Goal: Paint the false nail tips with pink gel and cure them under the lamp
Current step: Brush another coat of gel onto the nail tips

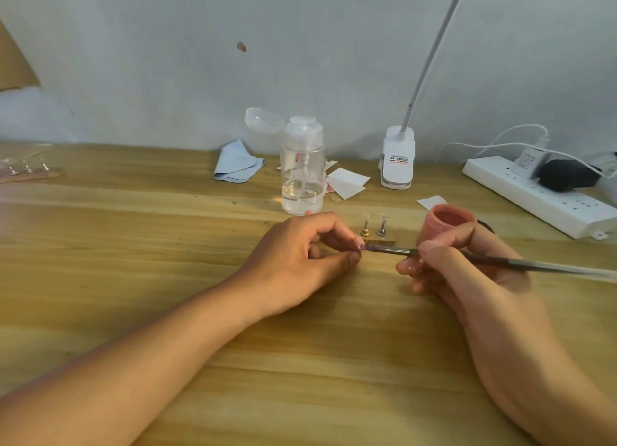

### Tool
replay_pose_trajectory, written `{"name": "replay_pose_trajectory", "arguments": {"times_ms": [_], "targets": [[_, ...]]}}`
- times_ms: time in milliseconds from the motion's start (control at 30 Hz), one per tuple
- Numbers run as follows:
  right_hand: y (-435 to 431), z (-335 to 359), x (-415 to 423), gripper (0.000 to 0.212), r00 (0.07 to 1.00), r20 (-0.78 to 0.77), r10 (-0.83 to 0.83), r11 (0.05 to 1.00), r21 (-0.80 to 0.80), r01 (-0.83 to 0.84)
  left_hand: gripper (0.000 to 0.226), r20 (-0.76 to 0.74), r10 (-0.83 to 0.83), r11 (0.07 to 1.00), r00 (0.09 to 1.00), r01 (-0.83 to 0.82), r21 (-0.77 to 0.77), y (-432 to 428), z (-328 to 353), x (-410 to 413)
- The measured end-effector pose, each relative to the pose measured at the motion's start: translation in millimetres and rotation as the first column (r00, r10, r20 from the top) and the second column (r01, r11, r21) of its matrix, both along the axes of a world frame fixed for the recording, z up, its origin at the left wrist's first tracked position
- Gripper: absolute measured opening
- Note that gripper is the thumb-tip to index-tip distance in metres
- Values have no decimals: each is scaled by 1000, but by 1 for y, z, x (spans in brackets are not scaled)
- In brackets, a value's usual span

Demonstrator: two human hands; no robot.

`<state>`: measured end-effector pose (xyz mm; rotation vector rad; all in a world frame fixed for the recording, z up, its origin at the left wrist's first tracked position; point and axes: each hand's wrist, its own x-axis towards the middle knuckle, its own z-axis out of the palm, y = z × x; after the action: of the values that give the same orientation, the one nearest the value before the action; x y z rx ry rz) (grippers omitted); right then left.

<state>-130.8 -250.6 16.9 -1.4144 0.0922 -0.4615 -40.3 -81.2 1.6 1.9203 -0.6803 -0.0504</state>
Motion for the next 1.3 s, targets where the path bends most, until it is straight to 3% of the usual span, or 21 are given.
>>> {"name": "replay_pose_trajectory", "arguments": {"times_ms": [1300], "targets": [[-2,-2,1,12,1000,10,0,1000,-5,0,15,18,-3,999,1000,3,34,1,0,1]]}}
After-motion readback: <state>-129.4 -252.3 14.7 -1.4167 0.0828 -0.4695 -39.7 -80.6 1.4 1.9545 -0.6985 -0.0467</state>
